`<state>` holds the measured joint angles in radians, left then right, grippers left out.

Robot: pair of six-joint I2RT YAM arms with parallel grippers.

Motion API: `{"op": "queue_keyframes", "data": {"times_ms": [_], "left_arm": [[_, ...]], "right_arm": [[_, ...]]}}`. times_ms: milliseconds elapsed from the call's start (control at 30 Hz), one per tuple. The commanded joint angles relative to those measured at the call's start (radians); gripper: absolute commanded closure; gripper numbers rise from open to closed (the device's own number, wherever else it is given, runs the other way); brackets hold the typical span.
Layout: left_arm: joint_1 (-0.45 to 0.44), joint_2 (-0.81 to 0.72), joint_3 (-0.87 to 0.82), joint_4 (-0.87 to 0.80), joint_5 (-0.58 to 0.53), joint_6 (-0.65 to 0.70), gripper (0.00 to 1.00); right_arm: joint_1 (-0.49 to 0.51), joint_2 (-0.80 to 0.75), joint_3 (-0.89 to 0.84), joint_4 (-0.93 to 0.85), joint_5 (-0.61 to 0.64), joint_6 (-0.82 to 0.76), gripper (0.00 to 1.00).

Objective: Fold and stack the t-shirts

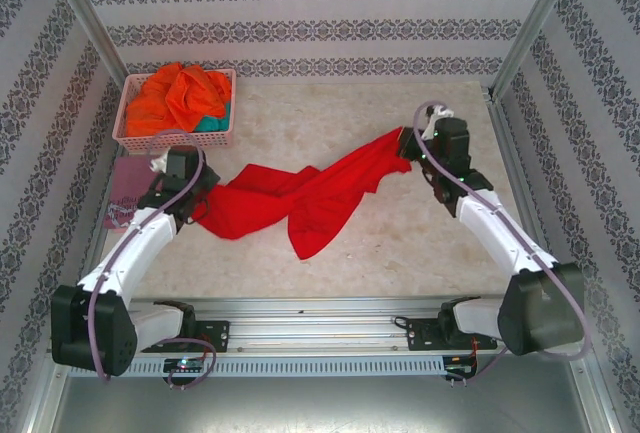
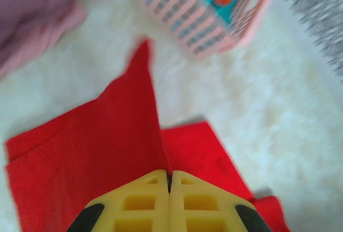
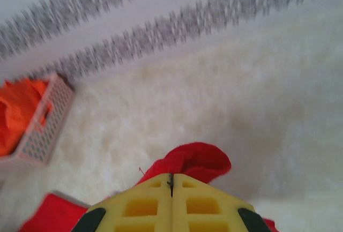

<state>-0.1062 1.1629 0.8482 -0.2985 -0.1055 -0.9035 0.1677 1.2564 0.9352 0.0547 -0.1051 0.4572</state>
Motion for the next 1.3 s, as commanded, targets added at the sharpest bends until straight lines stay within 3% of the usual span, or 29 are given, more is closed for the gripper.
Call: {"op": "queue_keyframes", "data": {"times_ms": [0,333,567,733,933,1267], "left_arm": [[0.028,-0.021,0.098,0.02,-0.061,0.107,1.0],[0.059,-0.052,0.28,0.051,-0.063,0.182,1.0],[0.06,-0.114,0.264,0.074,-0.063,0.198,1.0],[0.06,-0.124,0.207,0.101,-0.004,0.13,1.0],[0.043,-0.039,0.029,0.301,0.169,-0.005,1.0],[-0.054,0.026,-0.299,0.63,0.147,-0.018,1.0]], "right_arm": [[-0.023,-0.064,0.105,0.059,0.026,-0.037,1.0],[-0.031,-0.243,0.218,0.084,0.051,-0.071,1.0],[-0.033,-0.351,0.251,0.06,0.097,-0.138,1.0],[-0.033,-0.357,0.286,0.041,0.12,-0.192,1.0],[-0.051,-0.206,0.343,-0.047,0.119,-0.218,1.0],[-0.151,0.268,0.443,0.063,-0.004,-0.094,1.0]]}}
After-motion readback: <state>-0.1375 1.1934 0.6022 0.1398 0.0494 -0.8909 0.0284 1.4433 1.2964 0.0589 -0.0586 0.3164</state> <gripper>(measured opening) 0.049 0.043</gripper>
